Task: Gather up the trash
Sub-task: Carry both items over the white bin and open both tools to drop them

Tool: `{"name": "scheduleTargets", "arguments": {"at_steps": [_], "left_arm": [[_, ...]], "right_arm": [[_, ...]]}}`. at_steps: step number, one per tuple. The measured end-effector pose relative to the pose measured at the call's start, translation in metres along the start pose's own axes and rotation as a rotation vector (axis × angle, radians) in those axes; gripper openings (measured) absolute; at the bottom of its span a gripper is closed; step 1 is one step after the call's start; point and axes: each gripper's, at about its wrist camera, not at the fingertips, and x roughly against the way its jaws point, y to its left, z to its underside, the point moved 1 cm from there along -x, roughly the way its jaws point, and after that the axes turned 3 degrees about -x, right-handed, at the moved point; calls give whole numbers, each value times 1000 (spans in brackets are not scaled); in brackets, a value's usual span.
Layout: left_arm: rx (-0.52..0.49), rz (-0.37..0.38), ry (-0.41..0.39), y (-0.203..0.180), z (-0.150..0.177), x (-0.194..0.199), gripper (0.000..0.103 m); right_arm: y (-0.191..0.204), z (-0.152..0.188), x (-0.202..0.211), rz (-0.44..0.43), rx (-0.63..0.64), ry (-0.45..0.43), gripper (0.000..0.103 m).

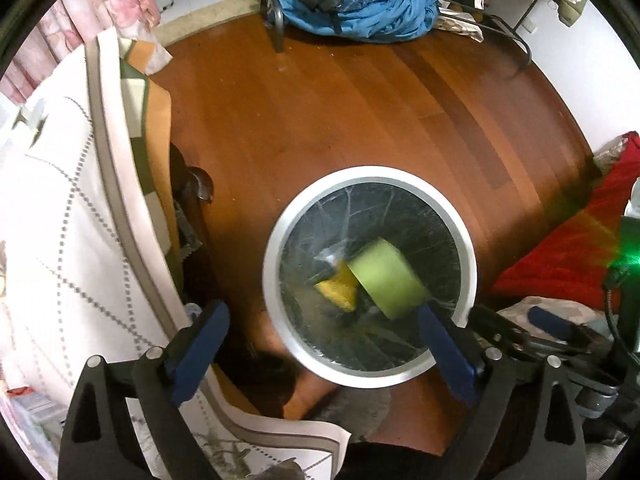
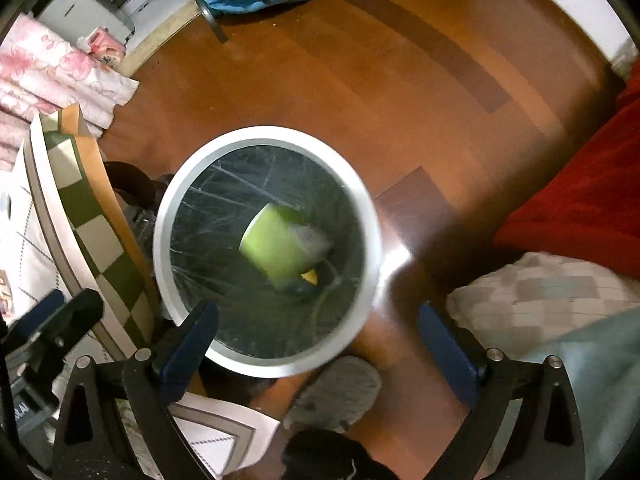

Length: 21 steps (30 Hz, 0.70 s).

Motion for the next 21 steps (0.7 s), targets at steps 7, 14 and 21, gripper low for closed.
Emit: {"name": "scheduleTargets", "arguments": {"at_steps": [7, 14, 21], "left_arm": [[-4, -42, -25, -2, 3, 18, 97], [-16, -64, -62, -7, 8, 45, 97], [-15, -74, -120, -5, 15, 89, 97]], "right_arm": [[-1, 14, 34, 58, 19, -34, 101], [-2, 27, 76, 75, 18, -86, 101], [5, 40, 131, 44, 9, -168, 101]]}}
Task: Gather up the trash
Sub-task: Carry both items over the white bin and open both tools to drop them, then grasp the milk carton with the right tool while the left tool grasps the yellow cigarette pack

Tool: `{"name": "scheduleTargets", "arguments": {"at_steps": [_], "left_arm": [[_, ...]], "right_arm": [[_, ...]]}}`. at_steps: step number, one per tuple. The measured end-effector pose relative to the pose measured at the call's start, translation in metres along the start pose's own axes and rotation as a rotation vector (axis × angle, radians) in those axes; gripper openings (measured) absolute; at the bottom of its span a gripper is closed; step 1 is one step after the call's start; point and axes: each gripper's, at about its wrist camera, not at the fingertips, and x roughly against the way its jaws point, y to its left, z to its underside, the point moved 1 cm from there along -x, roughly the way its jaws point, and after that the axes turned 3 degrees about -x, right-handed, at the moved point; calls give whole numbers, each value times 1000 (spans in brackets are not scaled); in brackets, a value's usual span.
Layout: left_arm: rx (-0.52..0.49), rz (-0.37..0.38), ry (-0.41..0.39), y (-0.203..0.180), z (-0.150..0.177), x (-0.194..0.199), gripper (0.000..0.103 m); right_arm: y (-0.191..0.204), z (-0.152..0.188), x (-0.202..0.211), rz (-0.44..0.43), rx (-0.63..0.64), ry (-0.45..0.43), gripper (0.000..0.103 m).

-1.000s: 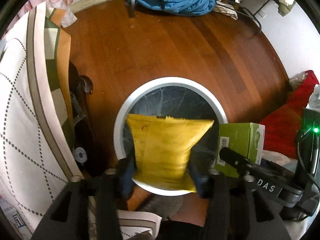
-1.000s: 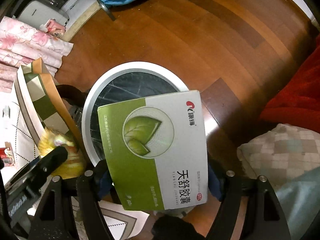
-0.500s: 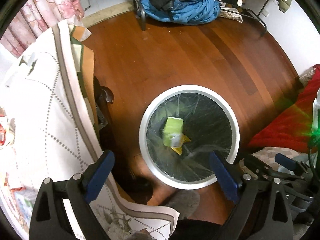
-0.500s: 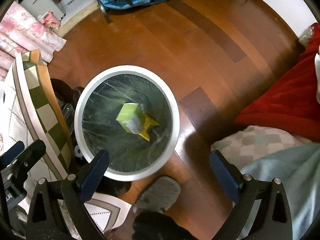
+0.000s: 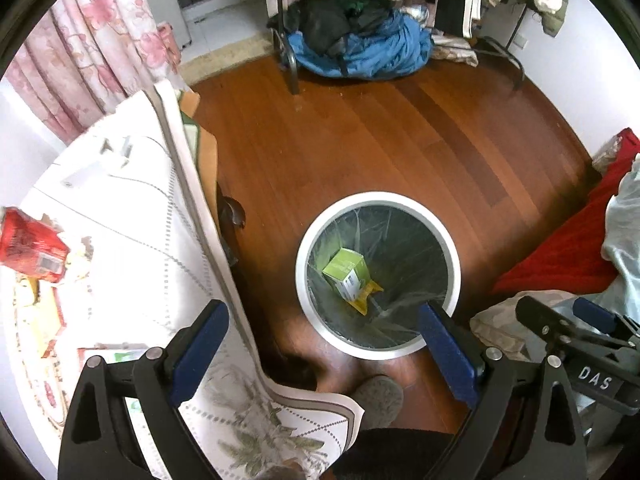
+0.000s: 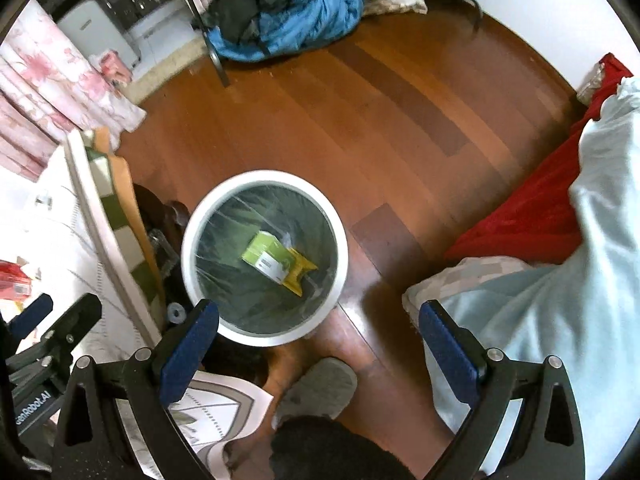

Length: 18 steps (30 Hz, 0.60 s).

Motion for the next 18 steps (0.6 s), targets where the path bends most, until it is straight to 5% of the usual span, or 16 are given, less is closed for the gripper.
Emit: {"name": "scheduleTargets", "arguments": {"at_steps": [9, 14, 18], "left_arm": [[99, -56, -154, 62, 8, 100, 97], [194, -158, -190, 128, 44, 132, 97], [274, -260, -129, 191, 90, 118, 97]], "right_arm": [[61, 9, 103, -124, 106, -136, 101], [149, 36, 110, -171, 326, -101, 101], [228, 66, 83, -179, 549, -22, 101]]}}
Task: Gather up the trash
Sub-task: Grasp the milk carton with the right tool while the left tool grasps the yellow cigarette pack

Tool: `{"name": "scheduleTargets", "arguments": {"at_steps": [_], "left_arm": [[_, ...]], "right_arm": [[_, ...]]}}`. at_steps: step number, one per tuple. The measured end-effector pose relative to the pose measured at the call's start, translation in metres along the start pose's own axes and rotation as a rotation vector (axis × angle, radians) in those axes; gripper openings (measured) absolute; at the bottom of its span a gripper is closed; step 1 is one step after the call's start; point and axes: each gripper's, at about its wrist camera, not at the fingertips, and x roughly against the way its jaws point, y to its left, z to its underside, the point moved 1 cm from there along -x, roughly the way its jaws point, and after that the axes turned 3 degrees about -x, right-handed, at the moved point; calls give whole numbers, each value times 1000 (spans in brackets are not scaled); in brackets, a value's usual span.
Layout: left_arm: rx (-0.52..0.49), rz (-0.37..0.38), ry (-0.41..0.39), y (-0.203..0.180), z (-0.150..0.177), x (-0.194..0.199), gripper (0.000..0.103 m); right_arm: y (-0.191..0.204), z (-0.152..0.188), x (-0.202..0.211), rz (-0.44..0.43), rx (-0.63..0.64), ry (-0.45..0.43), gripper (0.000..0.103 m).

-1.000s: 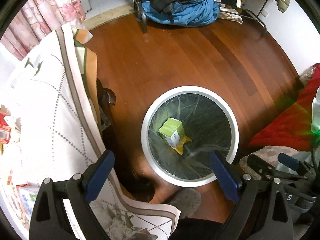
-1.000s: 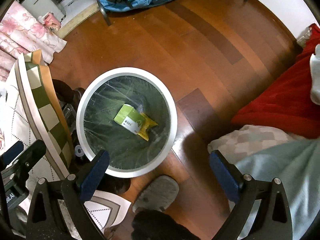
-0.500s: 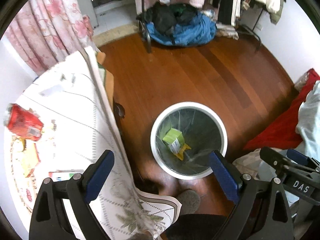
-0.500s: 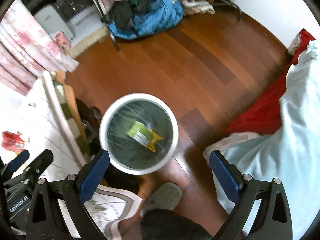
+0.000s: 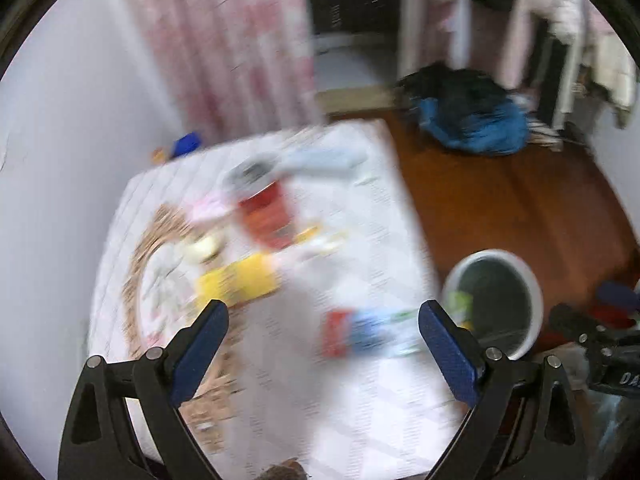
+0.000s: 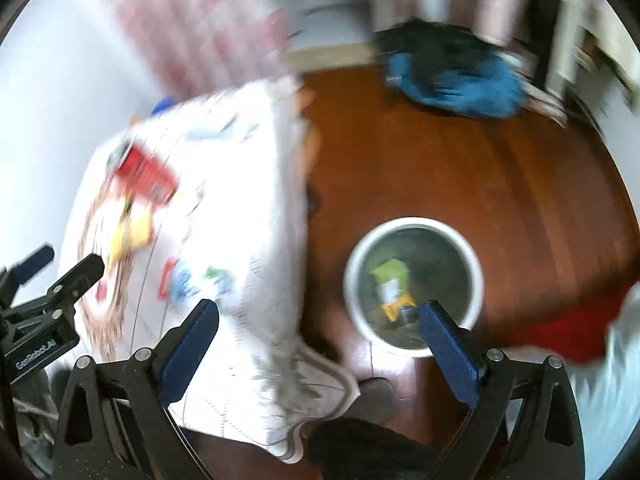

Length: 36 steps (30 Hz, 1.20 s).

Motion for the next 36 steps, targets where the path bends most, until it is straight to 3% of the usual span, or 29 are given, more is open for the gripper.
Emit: {"name": "scheduleTargets", "arguments": {"at_steps": [5, 11, 13, 15, 21, 25, 30, 36], "left_arm": [[56, -93, 110, 65, 48, -60, 97], [33, -116, 190, 103, 81, -117, 97], [1, -103, 187, 107, 80, -123, 97], [-64, -80, 180, 105, 74, -128, 97], [-397, -60, 105, 88, 31, -133, 97], [-628, -5, 114, 70, 8, -144, 97], [-757, 92, 203, 63, -2, -169, 96], [-759, 182, 215, 71, -13, -178, 93]], "right_arm": [[102, -5, -84, 58, 342, 181, 101], [162, 9, -154, 159, 619, 347, 101], [169, 9, -165, 169, 635, 369, 94], [168, 1, -164, 94, 550, 393, 77], [129, -22, -153, 17, 174, 358, 71], [120, -31, -146, 21, 80, 308, 69], [119, -43, -151, 35, 54, 312, 68], [112, -52, -162, 52, 35, 336, 67]]}}
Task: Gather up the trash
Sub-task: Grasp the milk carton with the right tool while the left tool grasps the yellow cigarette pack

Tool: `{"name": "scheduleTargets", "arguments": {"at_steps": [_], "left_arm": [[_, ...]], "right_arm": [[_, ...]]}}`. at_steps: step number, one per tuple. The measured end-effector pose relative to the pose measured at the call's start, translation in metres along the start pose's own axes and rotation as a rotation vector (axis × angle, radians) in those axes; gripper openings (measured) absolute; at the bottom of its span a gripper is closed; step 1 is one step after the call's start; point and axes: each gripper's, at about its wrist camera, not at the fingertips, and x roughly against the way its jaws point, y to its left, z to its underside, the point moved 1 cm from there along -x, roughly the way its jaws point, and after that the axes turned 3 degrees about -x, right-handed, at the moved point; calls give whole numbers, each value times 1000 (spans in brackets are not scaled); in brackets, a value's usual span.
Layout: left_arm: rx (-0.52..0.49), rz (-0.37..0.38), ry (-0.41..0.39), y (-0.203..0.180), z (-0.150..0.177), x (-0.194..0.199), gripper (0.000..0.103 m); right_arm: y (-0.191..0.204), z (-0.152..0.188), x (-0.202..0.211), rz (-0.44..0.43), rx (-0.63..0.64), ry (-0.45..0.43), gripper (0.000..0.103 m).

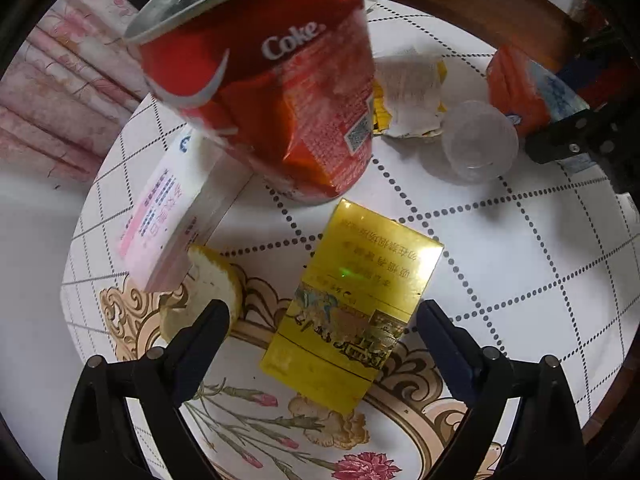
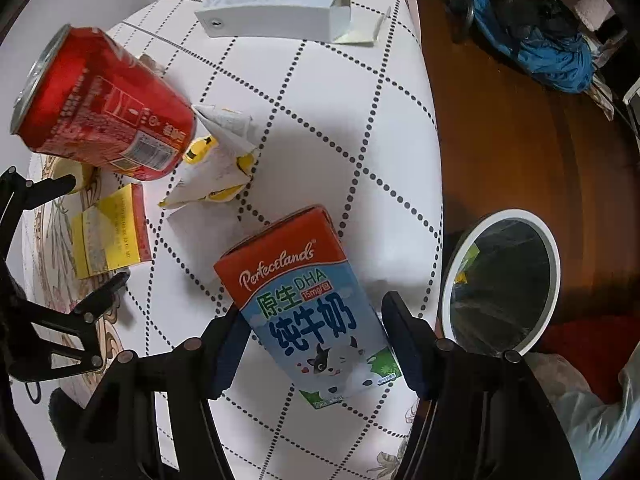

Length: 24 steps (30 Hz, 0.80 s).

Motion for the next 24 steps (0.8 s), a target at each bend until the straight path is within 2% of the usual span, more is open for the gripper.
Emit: {"name": "scheduleTargets", "arguments": {"at_steps": [1, 2, 3, 8, 12, 14, 16, 19, 22, 24], "left_arm": [[1, 21, -5, 0, 1, 1, 84], [7, 55, -7, 5, 1, -2, 68], [17, 100, -9, 7, 2, -3, 64], [90, 84, -20, 2, 12, -4, 63], [253, 104, 12, 0, 37, -2, 62], [375, 119, 58, -1, 53, -3, 62], [474, 163, 58, -3, 66, -1, 62], [471, 141, 60, -10, 76, -8, 65], [443, 111, 44, -15, 77, -9, 68], [448, 129, 38, -14, 80, -8, 66]], "right_arm": [[2, 1, -1, 1, 1, 2, 67], [-4, -4, -1, 1, 1, 2, 67], [-8, -6, -1, 2, 3, 4, 67], [5, -4, -1, -1, 5, 13, 66], [4, 10, -1, -23, -10, 35, 66], [7, 19, -3, -51, -18, 60, 66], [12, 24, -5, -69, 0, 83, 67], [17, 29, -7, -22, 43, 88, 75], [22, 33, -8, 23, 92, 77, 75], [22, 35, -10, 24, 98, 79, 75]]}}
